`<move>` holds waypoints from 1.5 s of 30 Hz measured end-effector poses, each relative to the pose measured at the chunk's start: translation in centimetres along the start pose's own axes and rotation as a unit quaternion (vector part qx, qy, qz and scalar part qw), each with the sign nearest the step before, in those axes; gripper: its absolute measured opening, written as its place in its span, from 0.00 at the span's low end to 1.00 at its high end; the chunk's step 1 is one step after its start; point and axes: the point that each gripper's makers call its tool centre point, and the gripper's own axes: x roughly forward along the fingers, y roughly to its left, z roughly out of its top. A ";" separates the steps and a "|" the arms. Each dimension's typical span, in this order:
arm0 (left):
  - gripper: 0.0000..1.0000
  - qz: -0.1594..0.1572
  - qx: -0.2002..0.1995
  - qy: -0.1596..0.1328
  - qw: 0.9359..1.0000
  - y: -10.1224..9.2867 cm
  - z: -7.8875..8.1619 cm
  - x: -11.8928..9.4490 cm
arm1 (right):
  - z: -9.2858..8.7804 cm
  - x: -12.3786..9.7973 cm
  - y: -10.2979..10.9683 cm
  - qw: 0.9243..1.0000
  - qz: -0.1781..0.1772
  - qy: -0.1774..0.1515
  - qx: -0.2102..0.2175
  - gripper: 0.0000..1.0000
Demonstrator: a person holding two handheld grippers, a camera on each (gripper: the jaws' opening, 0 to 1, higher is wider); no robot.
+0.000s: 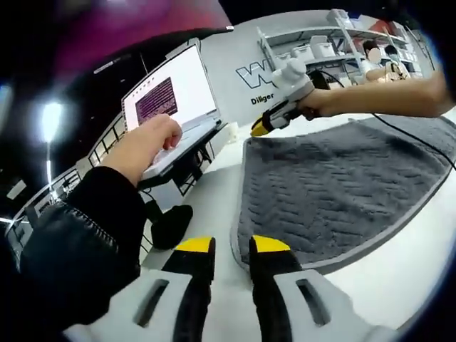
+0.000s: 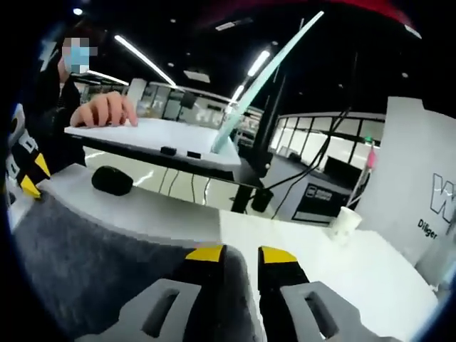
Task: Open the folded towel by lifting each exposed corner and separating the folded layers until the towel lies flat within the target outline without major curled edges
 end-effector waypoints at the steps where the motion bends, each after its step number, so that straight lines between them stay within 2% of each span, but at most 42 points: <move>1: 0.13 -0.001 0.001 -0.002 1.000 -0.1 0.1 0.0 | 0.2 0.0 0.2 1.000 0.004 -0.003 -0.004 0.05; 2: 0.10 -0.005 0.004 -0.009 1.000 -0.4 0.4 0.0 | 0.3 0.3 0.4 1.000 0.011 -0.005 -0.005 0.00; 5: 0.02 -0.015 0.007 -0.017 1.000 -0.8 0.6 0.3 | 0.3 0.8 1.0 1.000 0.020 -0.004 -0.019 0.00; 7: 0.00 -0.019 0.011 -0.016 1.000 -1.1 0.6 0.6 | -0.4 1.4 1.2 0.999 0.019 0.009 -0.031 0.00; 10: 0.00 -0.019 0.027 -0.005 0.999 -1.2 0.1 0.8 | -1.3 2.7 1.2 0.999 0.023 0.021 -0.024 0.00; 12: 0.00 -0.015 0.047 -0.019 0.999 -1.2 1.0 0.5 | -1.7 3.0 1.2 0.999 0.023 0.032 -0.025 0.00; 15: 0.00 -0.022 0.049 -0.054 0.997 -1.6 2.8 -0.1 | -2.6 3.0 1.2 0.999 0.020 0.038 -0.022 0.00; 21: 0.01 -0.025 0.070 -0.072 0.995 -2.1 4.2 -0.4 | -4.1 3.7 1.1 0.998 0.021 0.059 -0.018 0.00; 27: 0.00 -0.050 0.072 -0.065 0.994 -3.5 3.7 0.4 | -5.3 4.2 1.6 0.996 0.026 0.078 -0.020 0.00; 31: 0.00 -0.062 0.060 -0.039 0.995 -4.2 2.3 1.2 | -5.5 4.4 1.5 0.997 0.026 0.077 -0.014 0.00; 35: 0.00 -0.050 0.044 -0.020 0.998 -3.6 1.1 1.7 | -5.5 4.4 1.4 0.996 0.029 0.082 -0.014 0.00; 40: 0.00 -0.039 0.028 -0.022 0.999 -2.7 0.6 1.5 | -4.0 3.6 1.3 0.998 0.024 0.059 -0.003 0.00; 45: 0.00 -0.034 0.027 -0.010 0.999 -2.3 -0.2 1.8 | -2.5 2.6 0.8 0.999 0.016 0.045 -0.013 0.00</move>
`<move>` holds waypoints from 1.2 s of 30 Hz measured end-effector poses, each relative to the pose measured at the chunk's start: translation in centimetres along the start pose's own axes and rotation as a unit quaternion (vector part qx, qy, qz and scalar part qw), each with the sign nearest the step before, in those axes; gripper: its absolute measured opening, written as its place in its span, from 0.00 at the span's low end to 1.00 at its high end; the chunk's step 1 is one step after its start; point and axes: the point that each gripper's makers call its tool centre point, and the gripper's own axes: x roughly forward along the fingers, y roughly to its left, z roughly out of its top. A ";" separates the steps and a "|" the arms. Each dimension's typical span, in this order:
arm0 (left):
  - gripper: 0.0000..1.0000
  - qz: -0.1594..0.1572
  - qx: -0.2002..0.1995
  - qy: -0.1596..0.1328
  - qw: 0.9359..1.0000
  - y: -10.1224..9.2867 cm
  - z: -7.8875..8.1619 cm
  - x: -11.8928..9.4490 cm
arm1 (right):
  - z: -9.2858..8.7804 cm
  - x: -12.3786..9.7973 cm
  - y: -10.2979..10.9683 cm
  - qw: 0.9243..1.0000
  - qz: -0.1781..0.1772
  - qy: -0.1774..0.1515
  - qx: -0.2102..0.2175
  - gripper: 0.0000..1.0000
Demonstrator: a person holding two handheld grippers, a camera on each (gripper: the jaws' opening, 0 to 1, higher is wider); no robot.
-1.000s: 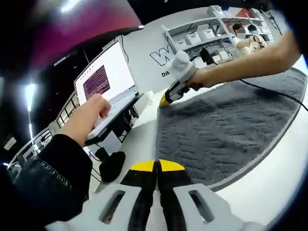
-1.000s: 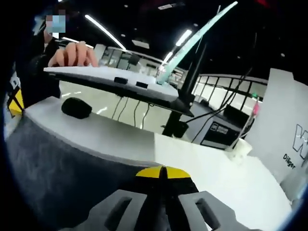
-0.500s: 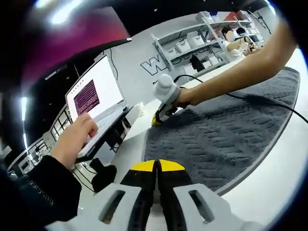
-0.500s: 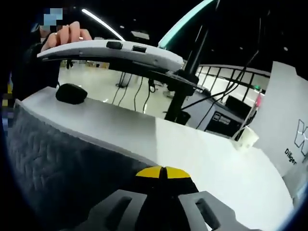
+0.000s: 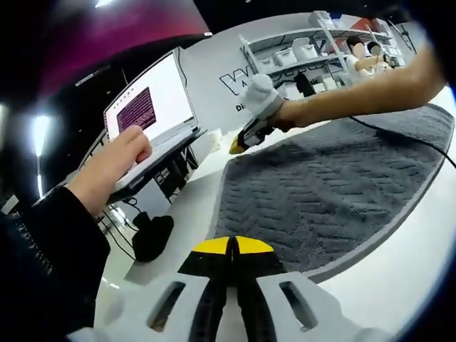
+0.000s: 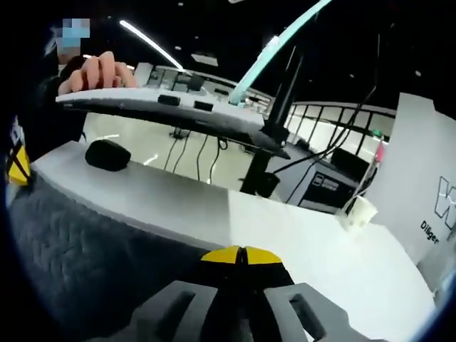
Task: Open the folded towel by lifting each exposed corner and separating the folded layers until the towel lies flat within the target outline without major curled edges
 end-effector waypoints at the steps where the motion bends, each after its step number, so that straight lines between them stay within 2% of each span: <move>1: 0.00 0.001 -0.002 0.001 1.000 0.0 -0.1 0.0 | 0.2 -0.3 0.0 1.000 -0.002 -0.003 -0.001 0.00; 10: 0.00 -0.004 -0.019 0.020 1.000 0.1 -1.8 0.3 | 2.0 -4.6 -0.5 0.999 -0.023 -0.035 -0.001 0.00; 16: 0.00 -0.010 -0.039 0.016 0.999 0.2 -2.1 0.3 | 2.4 -7.8 -1.8 0.997 -0.049 -0.056 0.029 0.00; 21: 0.00 -0.011 -0.054 0.013 0.998 0.3 -2.3 0.4 | 2.7 -10.5 -2.4 0.996 -0.065 -0.063 0.028 0.00; 23: 0.00 -0.013 -0.074 0.008 0.997 0.4 -2.3 0.6 | 2.7 -11.4 -2.6 0.995 -0.068 -0.063 0.024 0.00; 26: 0.00 -0.017 -0.125 -0.003 0.992 0.4 -2.3 0.7 | 2.8 -13.6 -2.4 0.995 -0.073 -0.066 0.017 0.00; 29: 0.00 -0.016 -0.147 -0.008 0.989 0.7 -2.4 0.7 | 2.6 -15.5 -2.6 0.994 -0.083 -0.071 0.015 0.00; 31: 0.01 -0.016 -0.169 -0.013 0.985 0.7 -2.4 0.7 | 2.2 -17.1 -2.7 0.992 -0.095 -0.078 0.029 0.00; 36: 0.01 -0.013 -0.196 -0.021 0.980 0.9 -2.6 0.9 | 1.7 -19.8 -3.2 0.990 -0.111 -0.084 0.035 0.00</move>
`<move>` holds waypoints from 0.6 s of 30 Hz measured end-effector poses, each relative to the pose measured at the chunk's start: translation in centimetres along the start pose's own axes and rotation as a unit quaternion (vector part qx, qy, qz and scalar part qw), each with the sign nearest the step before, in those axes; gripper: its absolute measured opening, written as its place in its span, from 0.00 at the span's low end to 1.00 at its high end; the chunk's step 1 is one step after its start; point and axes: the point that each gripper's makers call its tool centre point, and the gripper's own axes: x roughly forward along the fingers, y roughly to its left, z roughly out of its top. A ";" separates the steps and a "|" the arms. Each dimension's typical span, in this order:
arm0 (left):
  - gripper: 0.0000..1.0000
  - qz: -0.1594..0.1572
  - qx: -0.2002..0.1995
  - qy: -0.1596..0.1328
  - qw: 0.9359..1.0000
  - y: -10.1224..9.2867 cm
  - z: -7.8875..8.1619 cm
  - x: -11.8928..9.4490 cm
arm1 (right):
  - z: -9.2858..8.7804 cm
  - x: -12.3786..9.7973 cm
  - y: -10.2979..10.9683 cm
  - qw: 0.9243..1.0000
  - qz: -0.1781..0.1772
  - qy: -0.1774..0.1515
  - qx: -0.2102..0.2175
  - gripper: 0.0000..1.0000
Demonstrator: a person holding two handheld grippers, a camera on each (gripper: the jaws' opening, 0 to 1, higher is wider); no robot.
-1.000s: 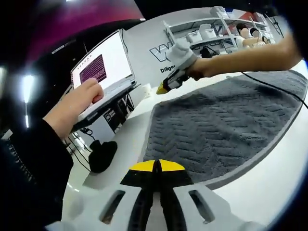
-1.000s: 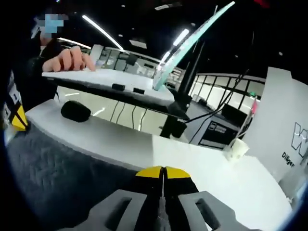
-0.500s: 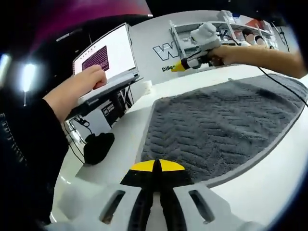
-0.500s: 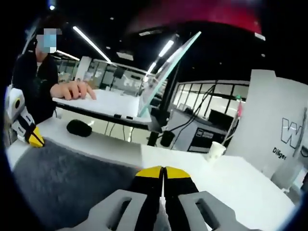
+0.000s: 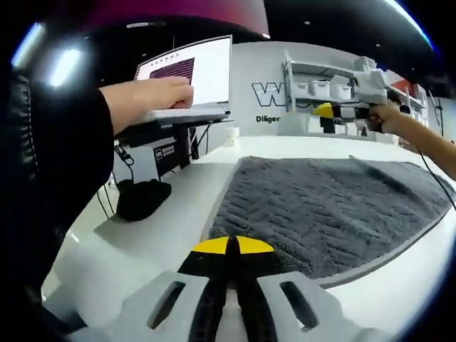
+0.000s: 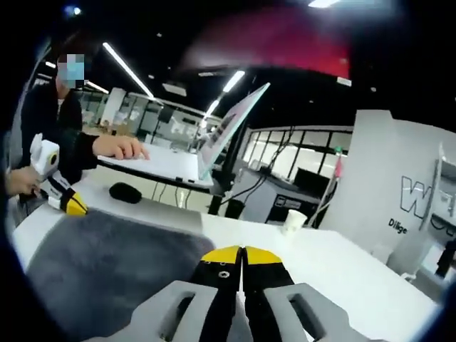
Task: Open the folded towel by lifting each exposed corner and separating the folded layers until the towel lies flat within the target outline without major curled edges
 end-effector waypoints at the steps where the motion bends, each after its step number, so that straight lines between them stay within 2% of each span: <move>1: 0.01 0.001 -0.001 0.000 1.000 0.0 0.0 0.0 | 0.2 -0.6 -0.2 1.000 -0.003 -0.003 0.004 0.00; 4: 0.01 0.006 0.010 0.001 1.000 -0.2 0.1 0.0 | 1.0 -2.8 -0.6 1.000 -0.015 -0.014 0.005 0.00; 9: 0.07 0.005 0.035 0.002 0.999 -0.5 0.5 0.2 | 1.2 -5.4 -0.8 0.999 -0.029 -0.020 0.005 0.00; 14: 0.11 -0.014 0.055 -0.016 0.998 -1.7 2.2 0.2 | 1.6 -7.3 -1.3 0.999 -0.043 -0.026 0.011 0.00; 18: 0.13 -0.030 0.064 -0.035 0.997 -3.1 3.4 0.1 | 1.4 -9.7 -1.0 0.998 -0.053 -0.024 0.008 0.00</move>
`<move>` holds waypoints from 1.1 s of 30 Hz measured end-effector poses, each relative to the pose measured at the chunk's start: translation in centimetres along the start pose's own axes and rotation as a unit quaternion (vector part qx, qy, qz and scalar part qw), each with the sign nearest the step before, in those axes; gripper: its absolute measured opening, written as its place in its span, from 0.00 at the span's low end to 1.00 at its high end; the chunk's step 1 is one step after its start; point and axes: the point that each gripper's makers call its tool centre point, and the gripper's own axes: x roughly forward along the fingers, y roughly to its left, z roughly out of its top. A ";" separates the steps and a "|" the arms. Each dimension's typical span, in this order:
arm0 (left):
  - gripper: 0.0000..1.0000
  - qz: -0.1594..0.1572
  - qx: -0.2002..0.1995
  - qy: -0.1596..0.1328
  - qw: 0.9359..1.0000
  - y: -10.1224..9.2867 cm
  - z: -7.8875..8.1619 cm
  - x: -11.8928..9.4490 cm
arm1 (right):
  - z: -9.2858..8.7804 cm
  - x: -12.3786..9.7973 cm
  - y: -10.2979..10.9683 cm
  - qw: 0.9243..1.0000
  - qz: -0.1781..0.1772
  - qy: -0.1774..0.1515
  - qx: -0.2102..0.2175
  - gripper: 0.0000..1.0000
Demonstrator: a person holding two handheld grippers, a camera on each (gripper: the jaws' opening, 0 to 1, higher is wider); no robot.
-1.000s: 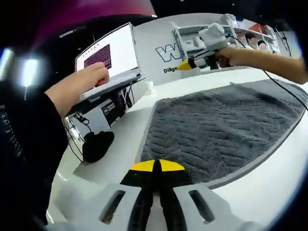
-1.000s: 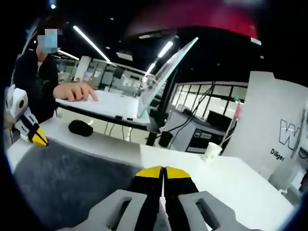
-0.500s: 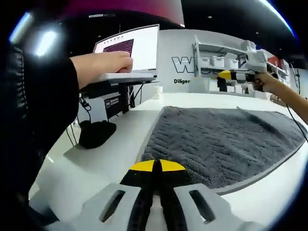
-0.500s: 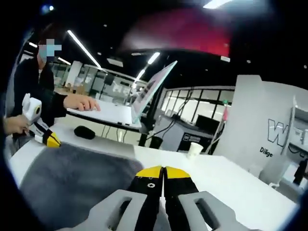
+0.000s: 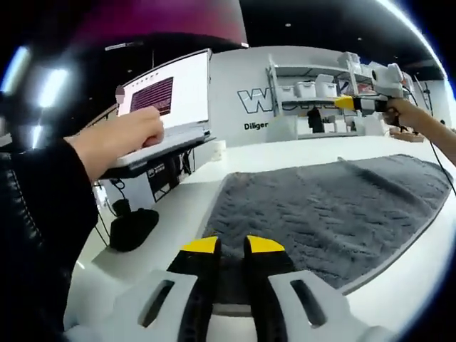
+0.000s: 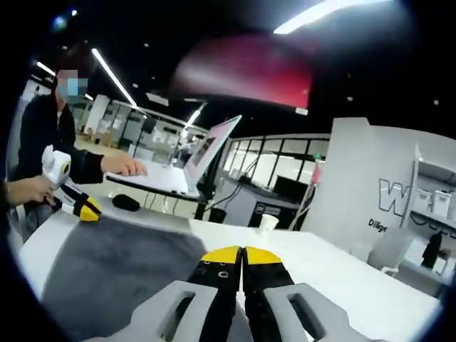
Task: Open the folded towel by lifting each exposed corner and separating the folded layers until the towel lies flat within the target outline without major curled edges
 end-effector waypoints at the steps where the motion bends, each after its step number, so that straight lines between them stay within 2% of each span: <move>1: 0.13 -0.003 0.003 -0.003 1.000 -0.3 0.2 0.0 | 0.0 -0.6 -0.1 1.000 -0.001 0.001 0.001 0.00; 2: 0.13 -0.006 0.007 -0.005 1.000 -0.6 0.4 0.0 | 0.1 -1.9 -0.1 1.000 -0.006 -0.003 0.005 0.00; 5: 0.14 -0.016 0.013 -0.016 1.000 -1.8 1.2 0.0 | 0.1 -3.7 -0.1 1.000 -0.014 -0.003 0.009 0.00; 8: 0.15 -0.023 0.013 -0.022 0.999 -2.6 1.7 0.0 | 0.1 -5.5 -1.2 0.999 -0.032 -0.008 0.016 0.00; 14: 0.16 -0.034 0.016 -0.029 0.999 -3.8 2.3 -0.1 | 0.2 -9.2 -1.1 0.999 -0.043 -0.003 0.008 0.00; 22: 0.18 -0.051 0.018 -0.043 0.998 -5.4 3.4 -0.3 | 0.5 -12.6 -1.0 0.998 -0.060 -0.003 0.004 0.00; 33: 0.21 -0.061 0.016 -0.057 0.996 -6.2 4.3 -1.1 | -0.1 -18.5 -1.1 0.994 -0.105 0.008 -0.010 0.00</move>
